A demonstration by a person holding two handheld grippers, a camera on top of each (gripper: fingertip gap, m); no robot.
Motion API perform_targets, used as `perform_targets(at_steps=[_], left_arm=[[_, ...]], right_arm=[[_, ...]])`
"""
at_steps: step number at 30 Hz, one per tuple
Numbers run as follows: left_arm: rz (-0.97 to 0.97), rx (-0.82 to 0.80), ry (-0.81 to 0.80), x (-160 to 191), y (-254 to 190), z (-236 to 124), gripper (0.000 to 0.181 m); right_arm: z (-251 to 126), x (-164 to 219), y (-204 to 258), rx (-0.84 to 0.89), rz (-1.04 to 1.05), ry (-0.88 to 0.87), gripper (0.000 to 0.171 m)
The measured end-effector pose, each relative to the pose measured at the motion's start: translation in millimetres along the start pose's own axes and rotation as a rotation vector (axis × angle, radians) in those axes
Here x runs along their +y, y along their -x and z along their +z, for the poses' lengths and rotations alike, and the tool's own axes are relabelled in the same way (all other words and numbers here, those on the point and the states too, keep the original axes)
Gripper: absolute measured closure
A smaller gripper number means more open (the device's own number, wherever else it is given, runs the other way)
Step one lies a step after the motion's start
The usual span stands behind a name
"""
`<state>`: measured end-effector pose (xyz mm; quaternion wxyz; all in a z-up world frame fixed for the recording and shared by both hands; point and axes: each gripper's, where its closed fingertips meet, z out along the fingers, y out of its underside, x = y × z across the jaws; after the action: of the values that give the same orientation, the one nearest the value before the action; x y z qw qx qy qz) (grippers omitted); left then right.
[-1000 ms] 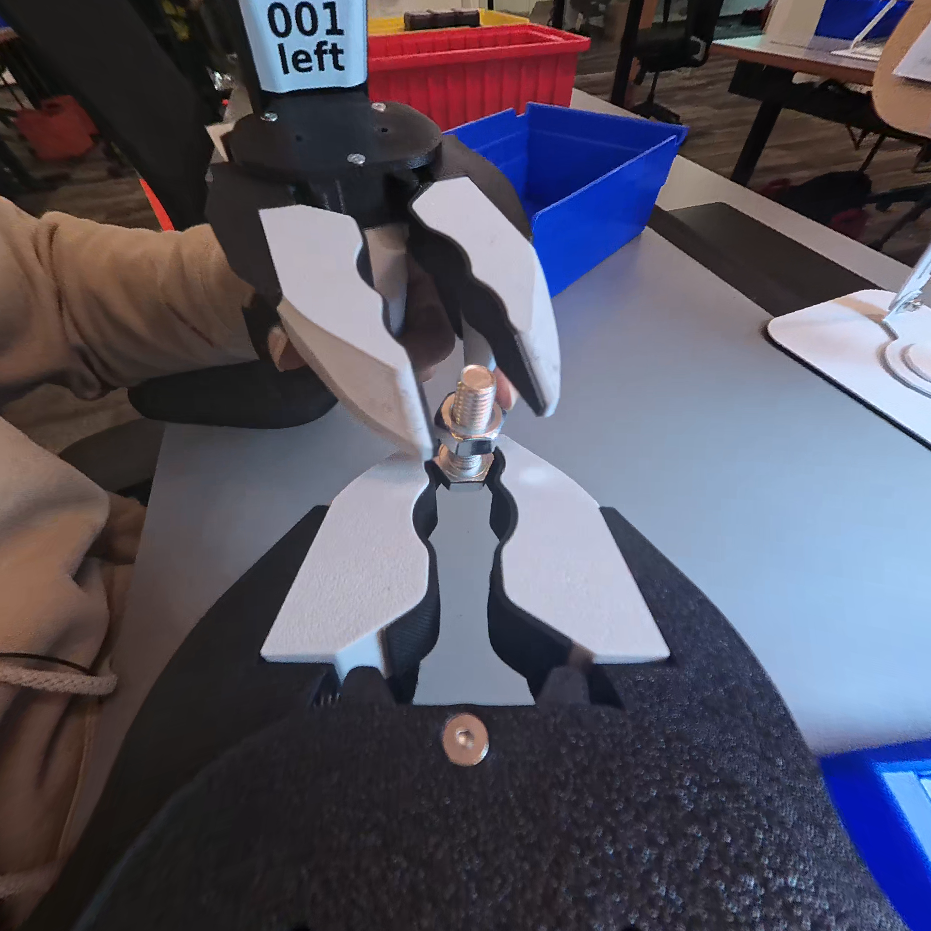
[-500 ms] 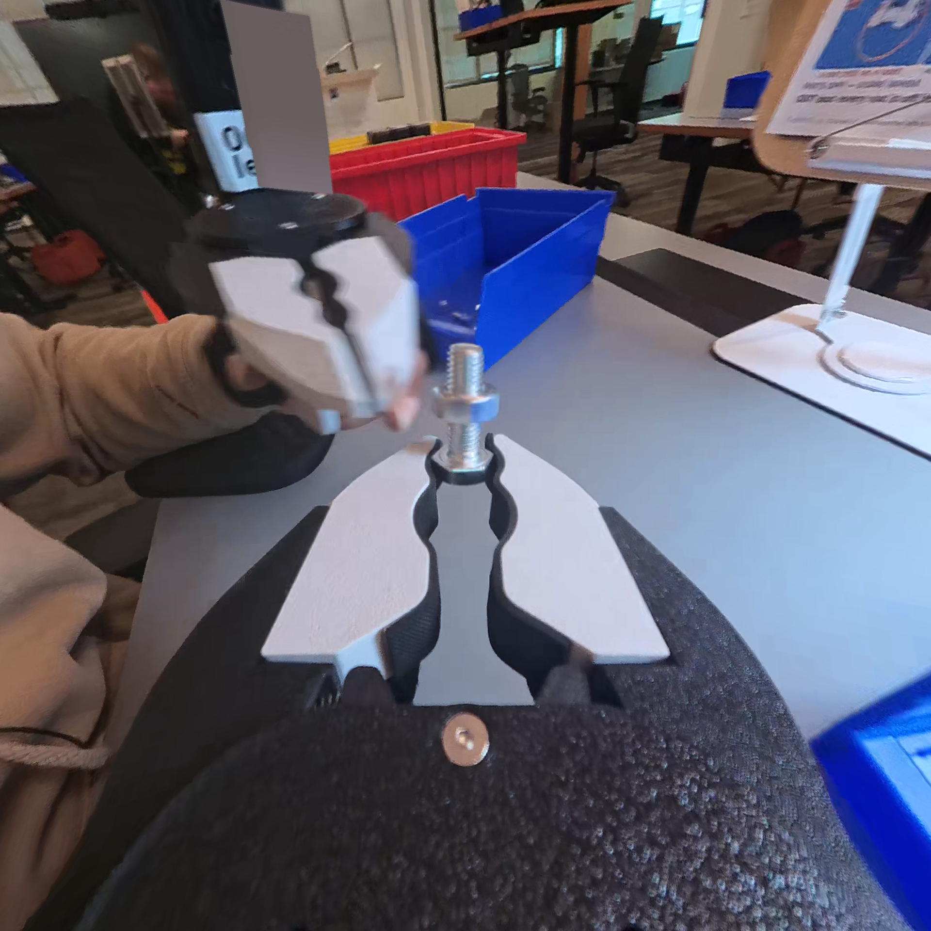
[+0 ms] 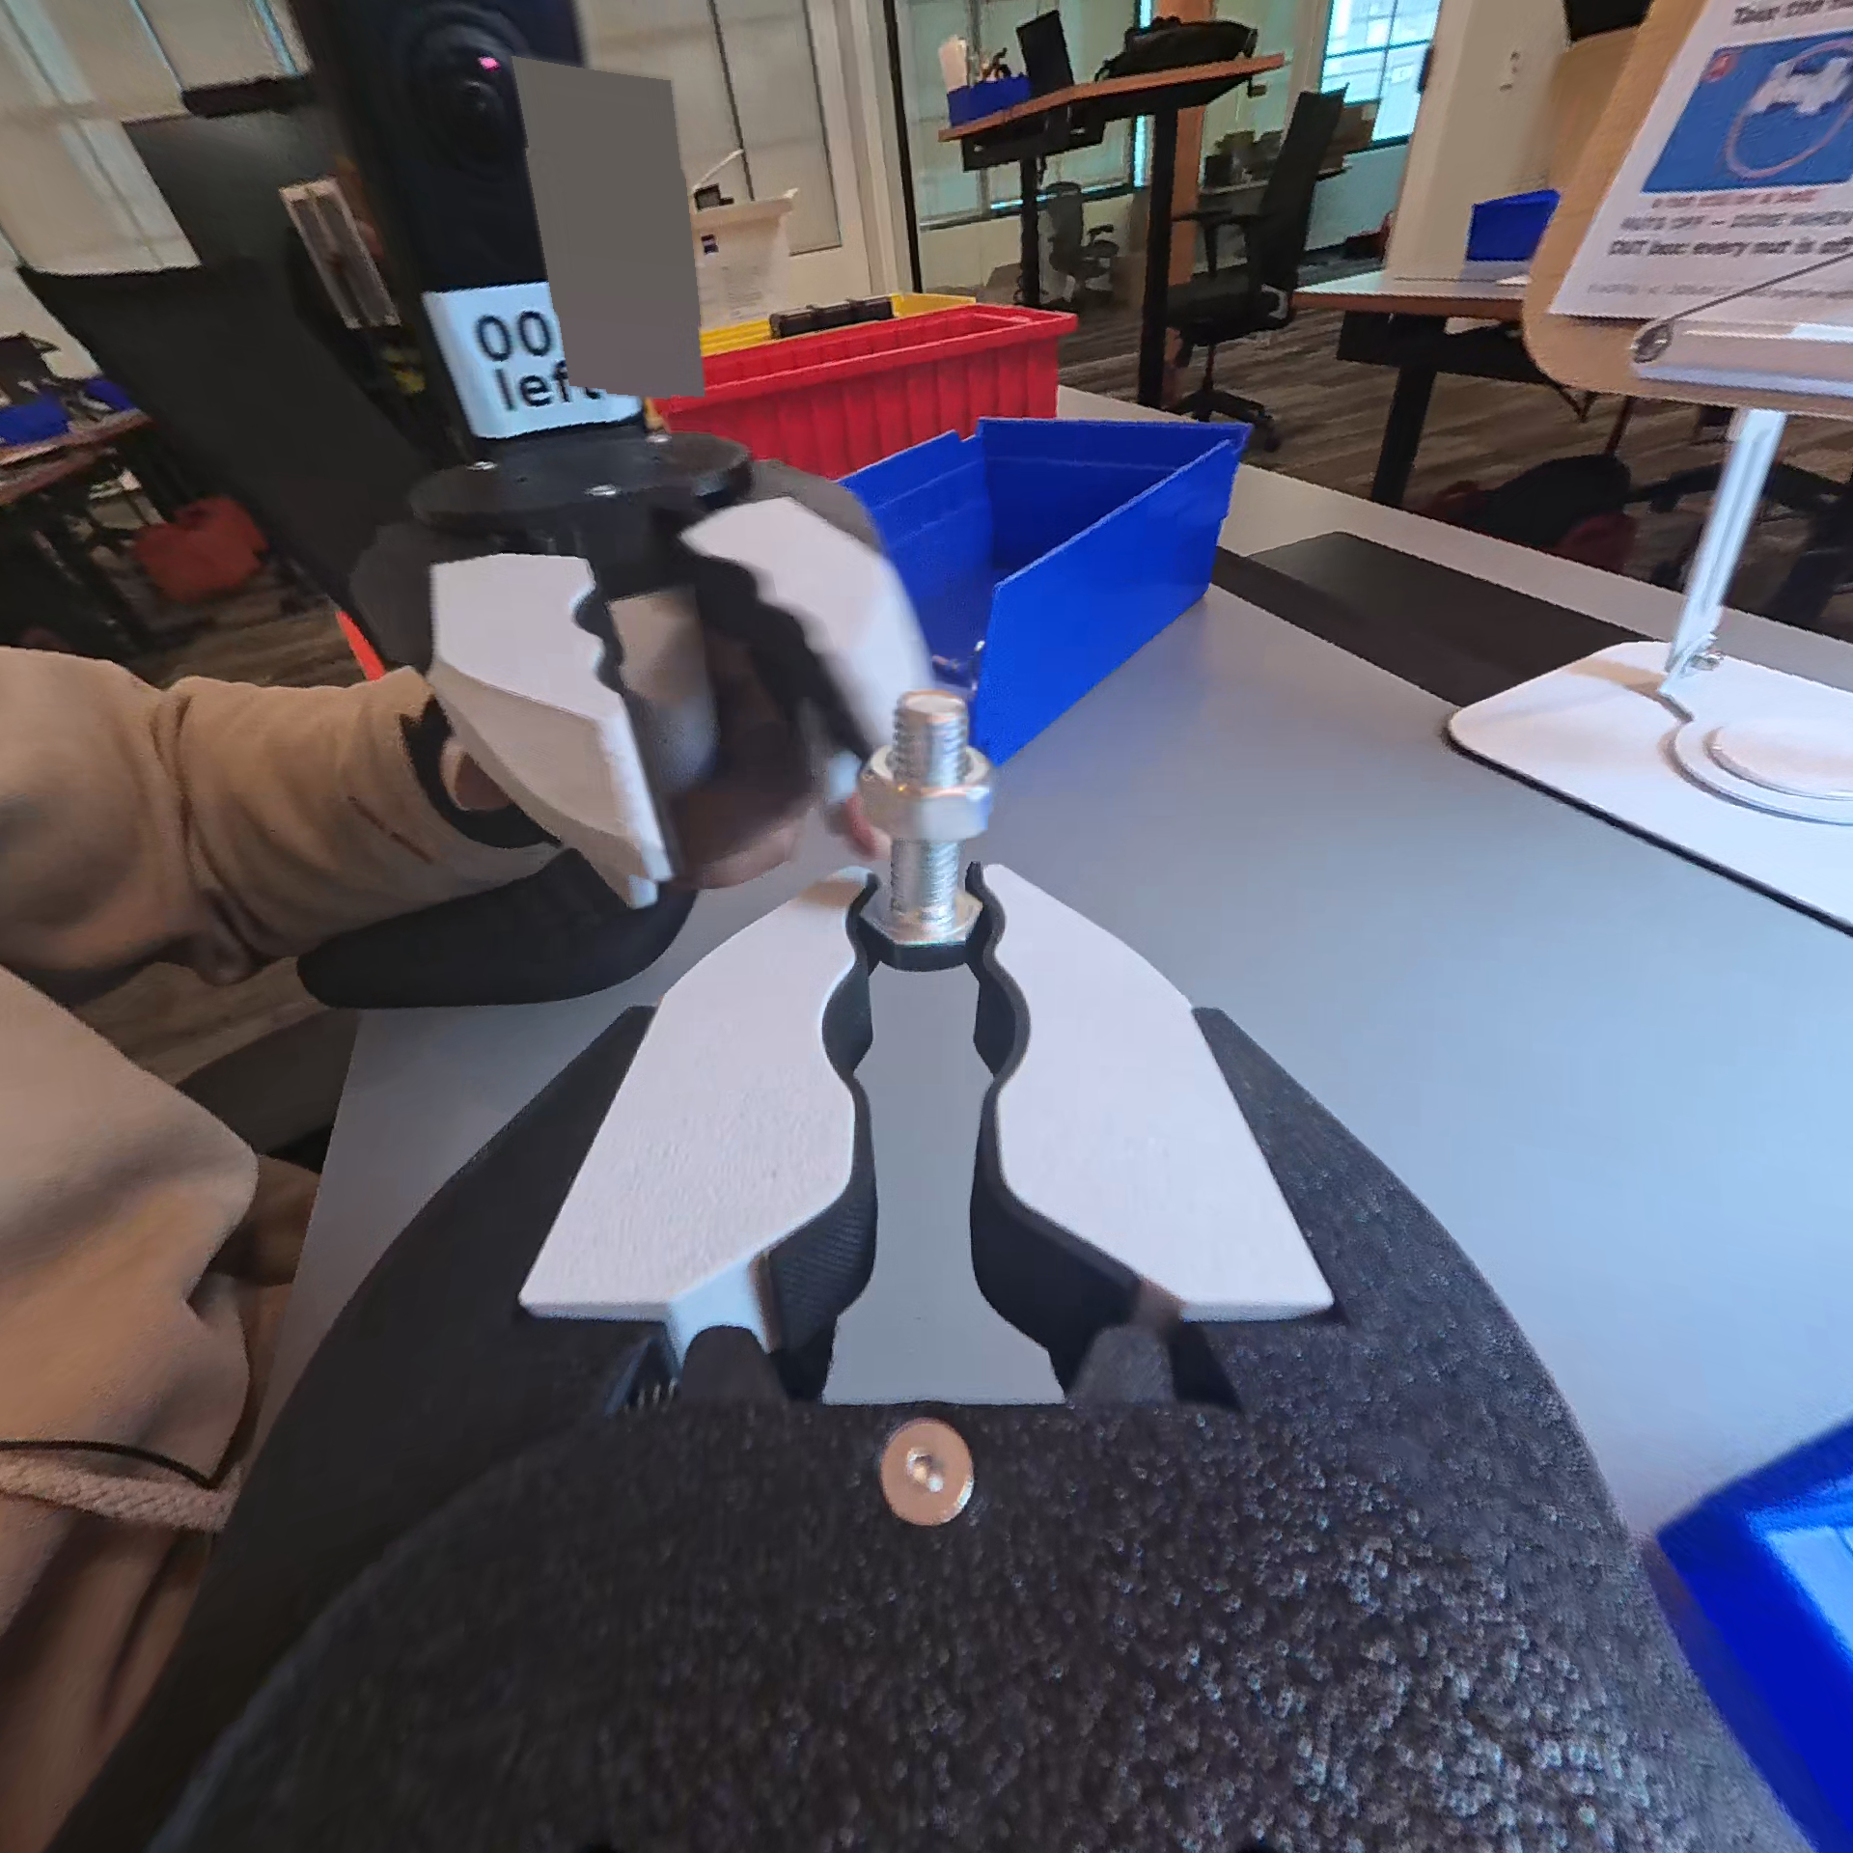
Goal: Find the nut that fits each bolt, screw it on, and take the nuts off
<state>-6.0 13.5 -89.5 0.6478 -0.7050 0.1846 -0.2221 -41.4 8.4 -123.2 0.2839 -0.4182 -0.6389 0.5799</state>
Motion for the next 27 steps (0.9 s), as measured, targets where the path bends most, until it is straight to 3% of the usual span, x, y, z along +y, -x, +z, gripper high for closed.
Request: perform_targets(at_steps=[1, 8, 12, 14, 22, 25, 26, 27], left_arm=[[0.006, 0.061, -0.006, -2, -10, -2, 0.167], [-0.011, -0.049, -0.021, -3, 10, -1, 0.141], [0.002, -0.011, -0.006, -1, 1, 1, 0.143], [-0.005, 0.08, -0.043, -9, -13, -5, 0.169], [-0.006, -0.055, -0.023, -2, 9, 1, 0.136], [0.0, -0.003, -0.014, -3, -3, 1, 0.145], [0.011, 0.062, -0.025, -6, -12, -2, 0.168], [0.004, 0.088, -0.052, -11, -17, -4, 0.171]], right_arm=[[-2, -1, -4, 0.011, 0.01, -0.004, 0.155], [0, -1, 3, -0.016, 0.002, -0.014, 0.155], [1, -1, 5, -0.019, -0.002, -0.014, 0.155], [-2, -3, -4, 0.011, 0.018, -0.021, 0.155], [1, -1, 6, -0.022, -0.001, -0.008, 0.155], [0, -2, 2, -0.007, 0.002, -0.012, 0.155], [-2, -3, -2, 0.011, 0.01, -0.016, 0.155], [-4, -4, -7, 0.023, 0.022, -0.019, 0.155]])
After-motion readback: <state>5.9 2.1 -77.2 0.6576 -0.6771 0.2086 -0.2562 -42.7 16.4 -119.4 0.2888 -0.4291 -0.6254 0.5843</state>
